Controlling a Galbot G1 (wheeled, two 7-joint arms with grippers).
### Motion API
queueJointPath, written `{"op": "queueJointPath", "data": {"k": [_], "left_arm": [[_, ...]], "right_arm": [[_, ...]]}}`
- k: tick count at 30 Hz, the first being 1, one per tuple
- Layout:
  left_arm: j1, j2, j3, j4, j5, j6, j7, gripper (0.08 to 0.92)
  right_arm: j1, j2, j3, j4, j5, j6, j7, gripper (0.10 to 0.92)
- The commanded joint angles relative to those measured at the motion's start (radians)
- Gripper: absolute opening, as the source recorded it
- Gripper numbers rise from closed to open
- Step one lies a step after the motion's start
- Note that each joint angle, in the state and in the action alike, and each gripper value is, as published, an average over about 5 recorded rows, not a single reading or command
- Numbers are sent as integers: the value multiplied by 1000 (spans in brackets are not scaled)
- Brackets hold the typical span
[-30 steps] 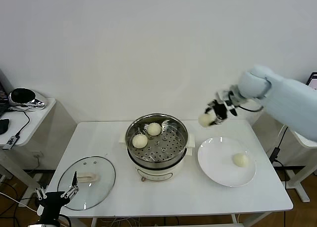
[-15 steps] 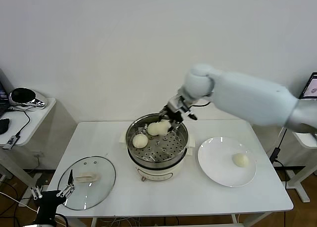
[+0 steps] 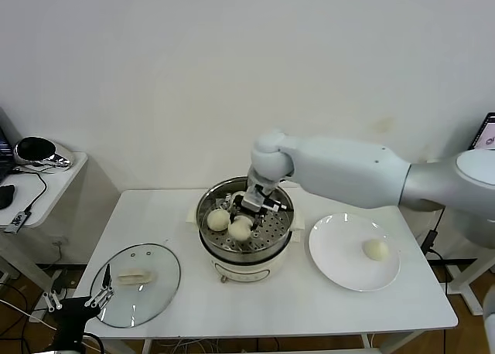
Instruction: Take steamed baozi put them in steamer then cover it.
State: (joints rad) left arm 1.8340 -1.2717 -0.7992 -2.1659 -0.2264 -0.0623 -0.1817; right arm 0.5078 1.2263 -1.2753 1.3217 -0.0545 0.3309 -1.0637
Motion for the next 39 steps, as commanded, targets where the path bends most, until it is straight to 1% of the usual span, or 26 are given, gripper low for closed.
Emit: {"op": "queueJointPath", "data": {"k": [1,4,6,9,11,14,17,20,25,31,35,39], "left_arm": [[-1,-1,2,2,0,-1,0,823],[-2,0,2,5,0,-2,-1,823],[-2,0,3,6,0,-3,-1,823],[-1,-2,3,6,0,-4,-1,823],[-1,-2,3,6,0,-4,-1,823],[-2,-1,3,6,0,-4,-2,823],[-4,0,3,6,0,-4,-2,823],[-5,2,3,6,0,-5,-2,823],[-6,10,9,6,1,-8,-1,823],[-16,24,22,16,3,-10,0,823],[-24,31,31,17,4,-8,2,823],[-26,37,37,16,5,-5,4,823]], "right_arm": [[-21,34,-20,-5,-95,79,2,552],[-28,30,-20,-6,-95,79,5,553],[-32,27,-20,-7,-88,78,10,568],[-24,18,-21,1,-78,77,14,634],[-6,10,-22,11,-65,73,11,695],[45,-12,-22,36,-19,53,-3,773],[100,-56,-19,71,36,-17,-18,814],[146,-126,-21,103,79,-147,-24,822],[206,-281,-37,139,193,-346,-49,823],[212,-482,-31,237,226,-563,-56,823],[152,-634,1,276,219,-625,-58,823],[39,-730,67,247,158,-620,-61,823]]}}
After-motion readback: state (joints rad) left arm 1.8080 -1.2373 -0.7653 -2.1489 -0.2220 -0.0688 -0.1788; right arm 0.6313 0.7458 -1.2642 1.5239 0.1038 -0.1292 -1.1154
